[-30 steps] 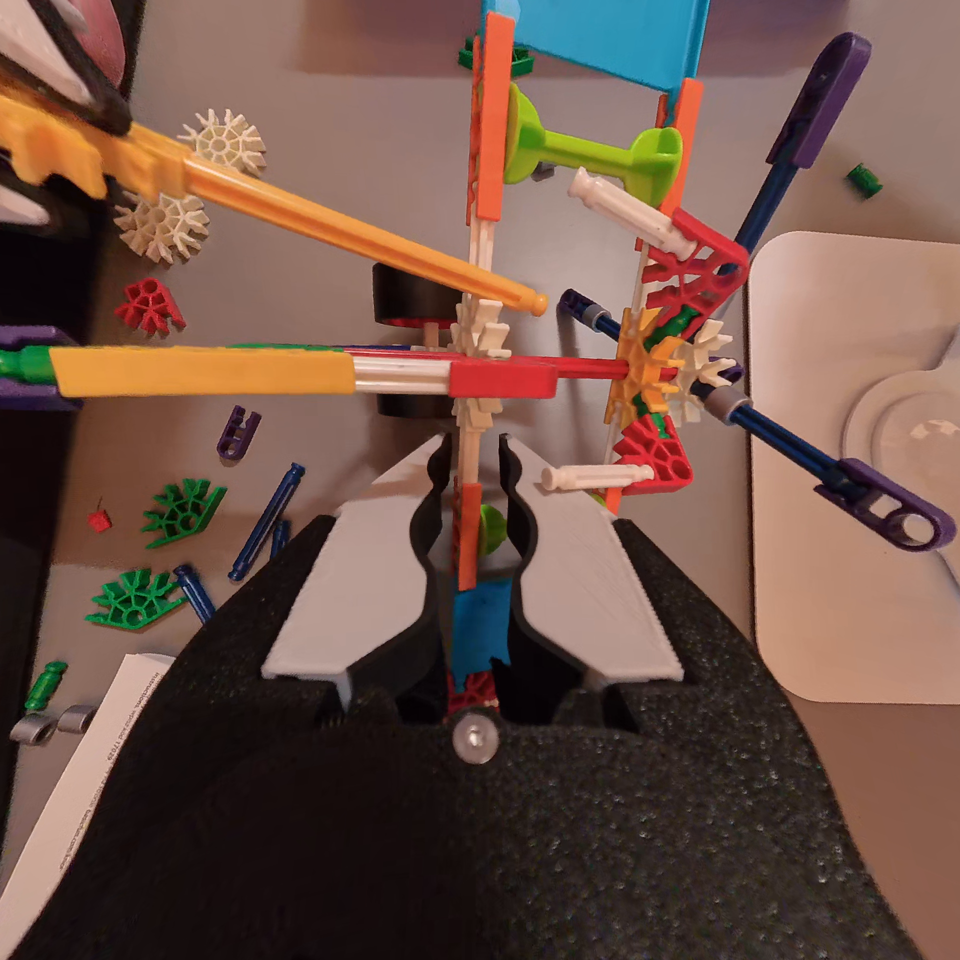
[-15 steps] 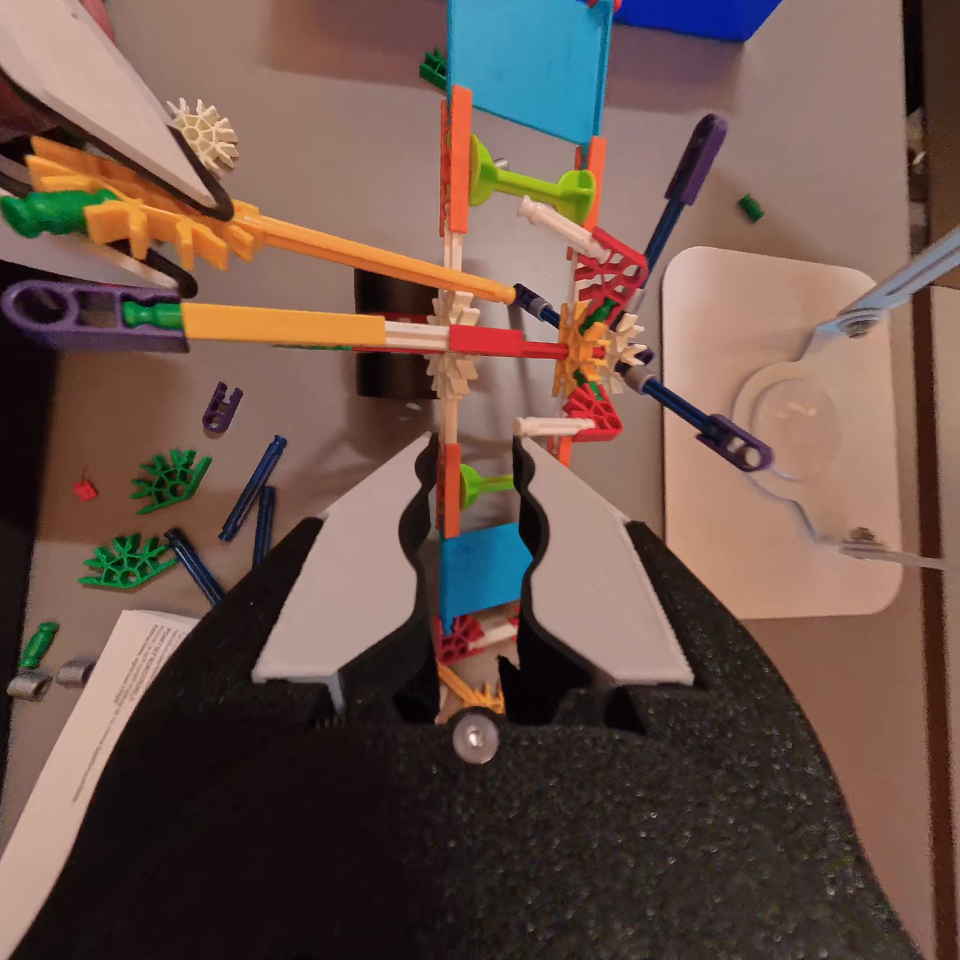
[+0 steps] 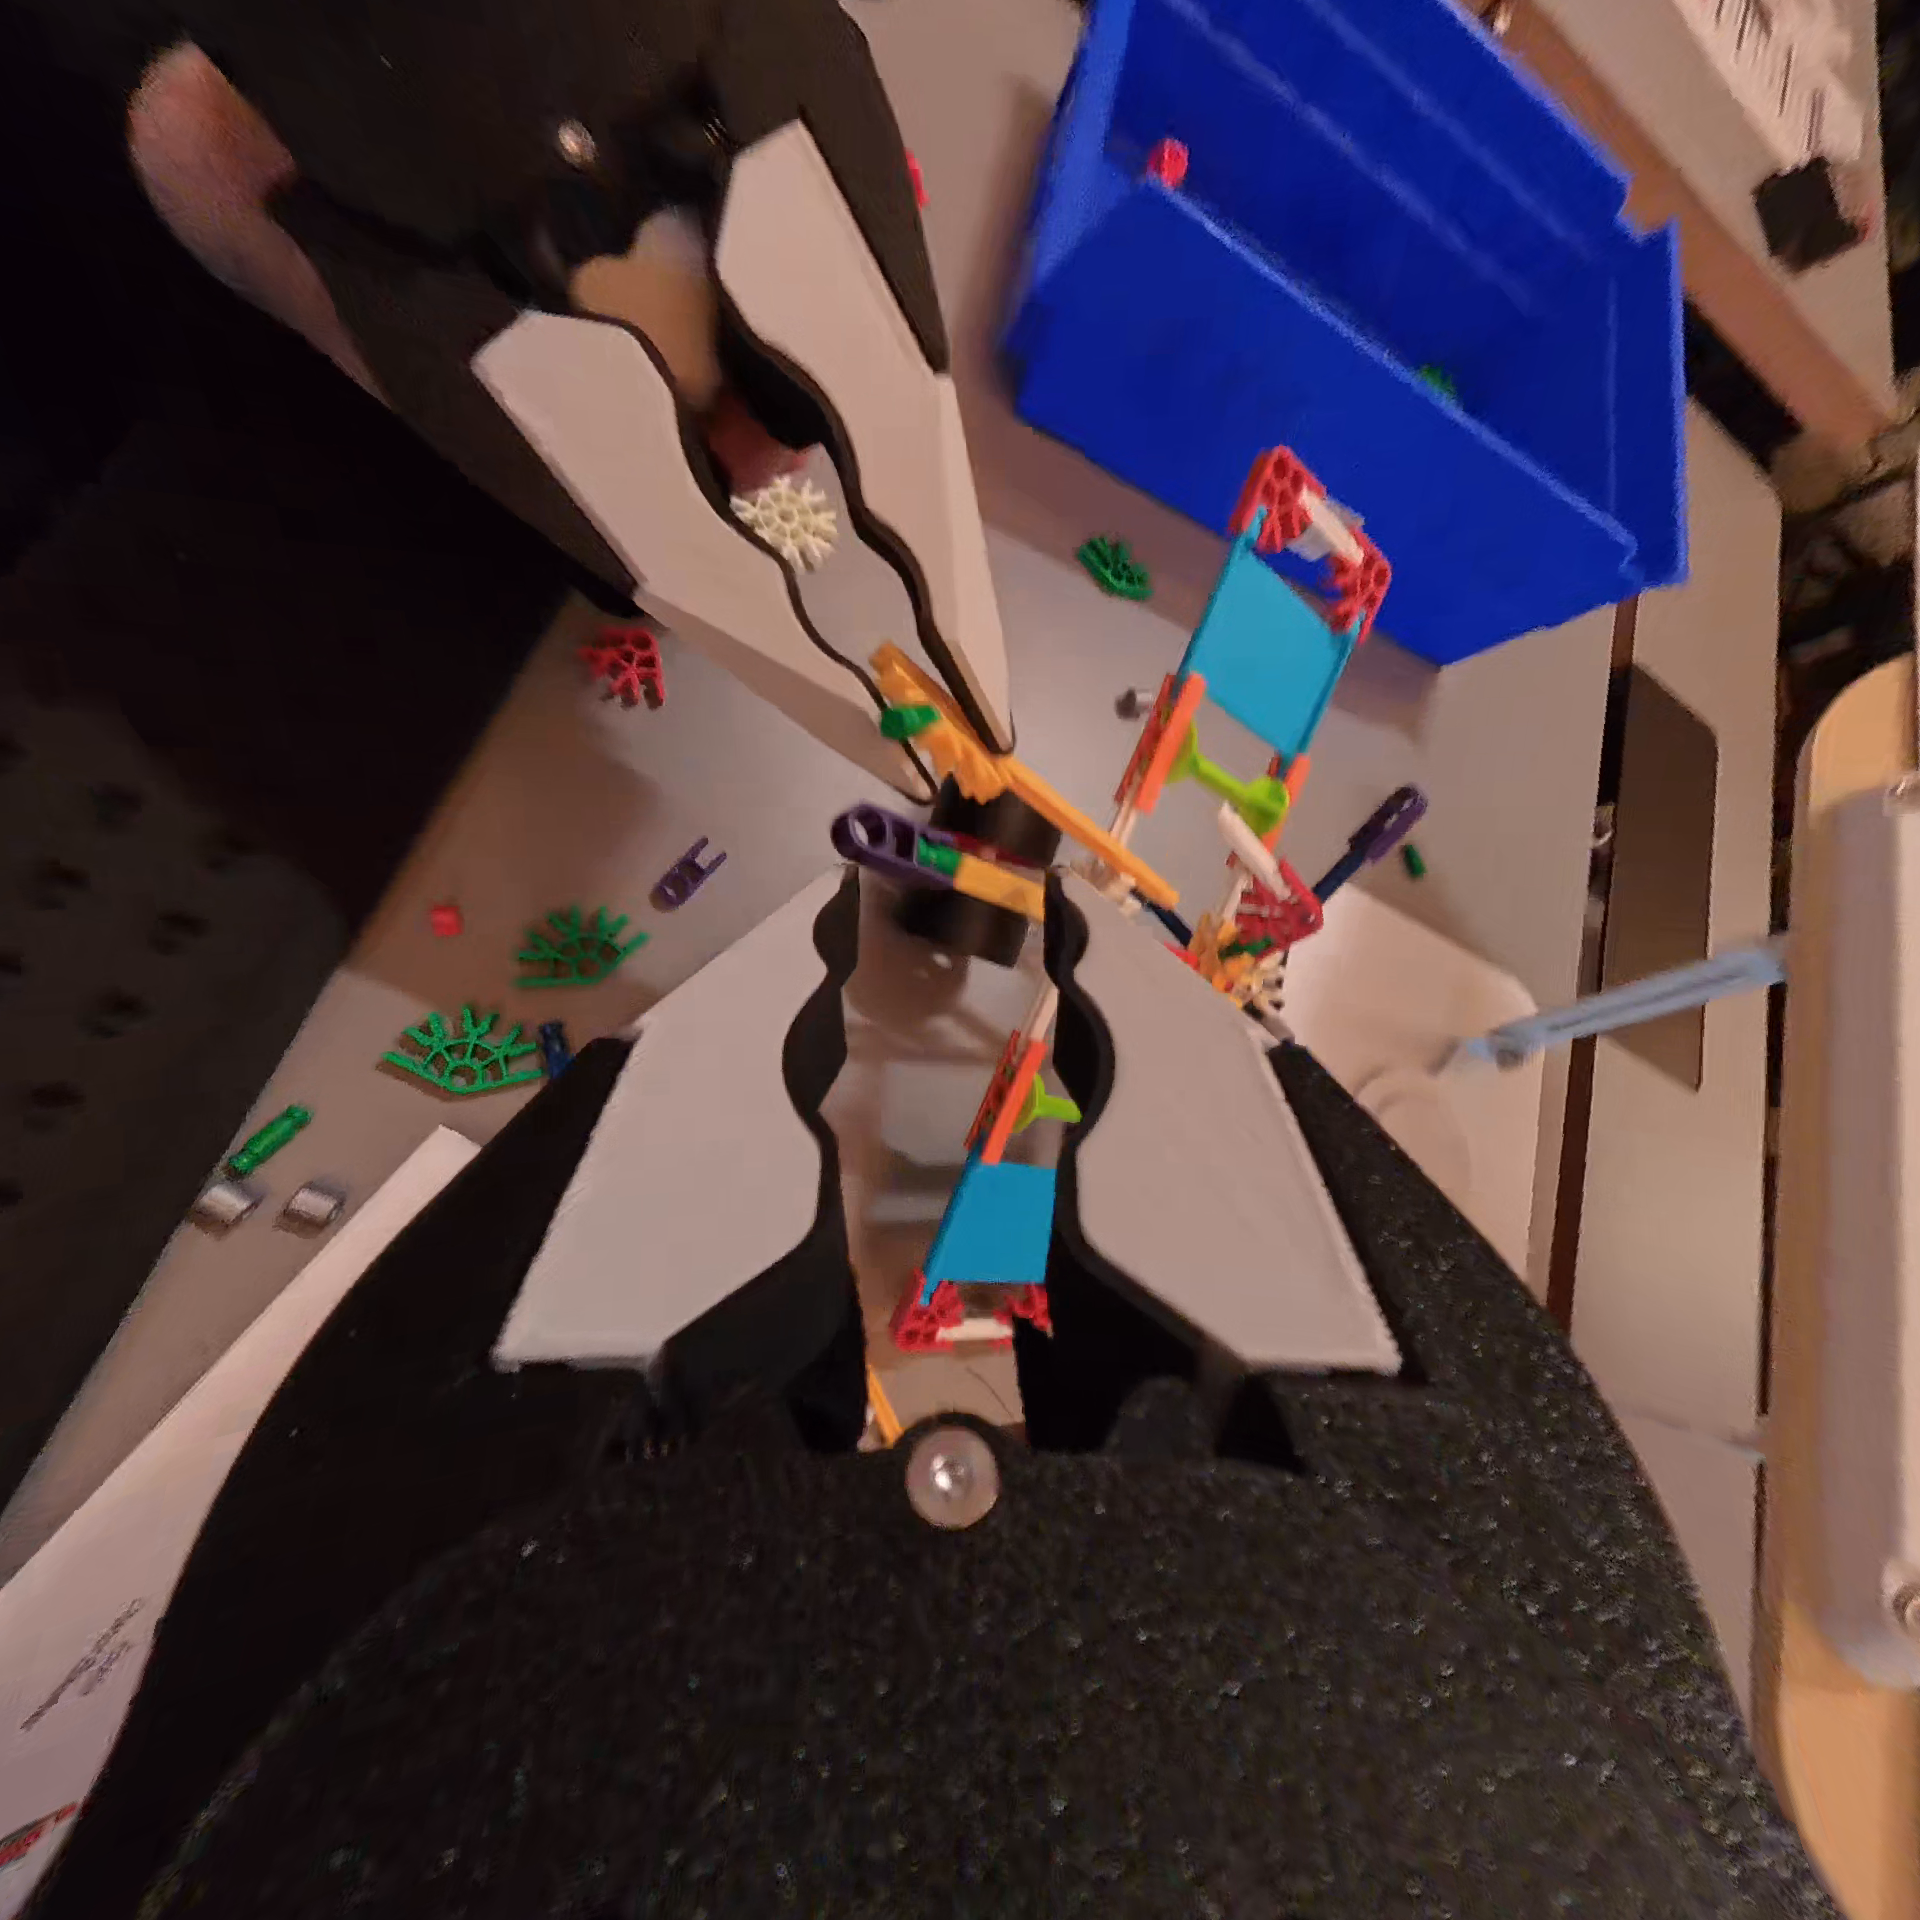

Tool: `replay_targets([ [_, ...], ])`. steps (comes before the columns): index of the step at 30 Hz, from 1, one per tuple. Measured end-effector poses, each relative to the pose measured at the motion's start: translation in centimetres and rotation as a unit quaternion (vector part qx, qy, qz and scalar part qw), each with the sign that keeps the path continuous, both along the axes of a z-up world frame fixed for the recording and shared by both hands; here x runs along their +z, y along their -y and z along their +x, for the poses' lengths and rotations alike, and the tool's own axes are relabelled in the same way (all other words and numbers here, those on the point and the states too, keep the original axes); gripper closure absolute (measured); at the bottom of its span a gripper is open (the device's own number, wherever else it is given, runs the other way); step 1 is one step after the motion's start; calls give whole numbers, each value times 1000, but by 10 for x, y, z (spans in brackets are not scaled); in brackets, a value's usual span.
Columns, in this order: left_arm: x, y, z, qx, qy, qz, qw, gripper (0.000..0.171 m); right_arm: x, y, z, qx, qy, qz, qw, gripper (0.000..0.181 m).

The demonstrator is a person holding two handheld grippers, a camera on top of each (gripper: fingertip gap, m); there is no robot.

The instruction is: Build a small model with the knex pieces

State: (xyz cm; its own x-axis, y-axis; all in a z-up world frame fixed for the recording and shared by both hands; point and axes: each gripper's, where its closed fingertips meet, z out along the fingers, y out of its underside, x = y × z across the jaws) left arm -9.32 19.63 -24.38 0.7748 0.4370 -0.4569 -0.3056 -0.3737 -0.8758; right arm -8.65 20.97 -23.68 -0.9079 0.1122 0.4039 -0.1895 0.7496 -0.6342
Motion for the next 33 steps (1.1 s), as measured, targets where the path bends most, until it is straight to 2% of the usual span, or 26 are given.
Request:
replay_targets([
  [6, 0, 1, 0, -1, 2, 1, 1000, 159, -1, 12, 8, 32, -9, -8, 999, 159],
  [20, -2, -2, 6, -17, -17, -18, 1000, 159, -7, 11, 26, 64, 27, 28, 997, 159],
  [29, -2, -1, 5, -18, -9, -13, 1000, 160, 0, 13, 28, 64, -5, 29, 998, 160],
  [33, -3, -2, 5, -19, -7, -12, 1000, 159, 4, 9, 32, 71, -3, 26, 997, 169],
])
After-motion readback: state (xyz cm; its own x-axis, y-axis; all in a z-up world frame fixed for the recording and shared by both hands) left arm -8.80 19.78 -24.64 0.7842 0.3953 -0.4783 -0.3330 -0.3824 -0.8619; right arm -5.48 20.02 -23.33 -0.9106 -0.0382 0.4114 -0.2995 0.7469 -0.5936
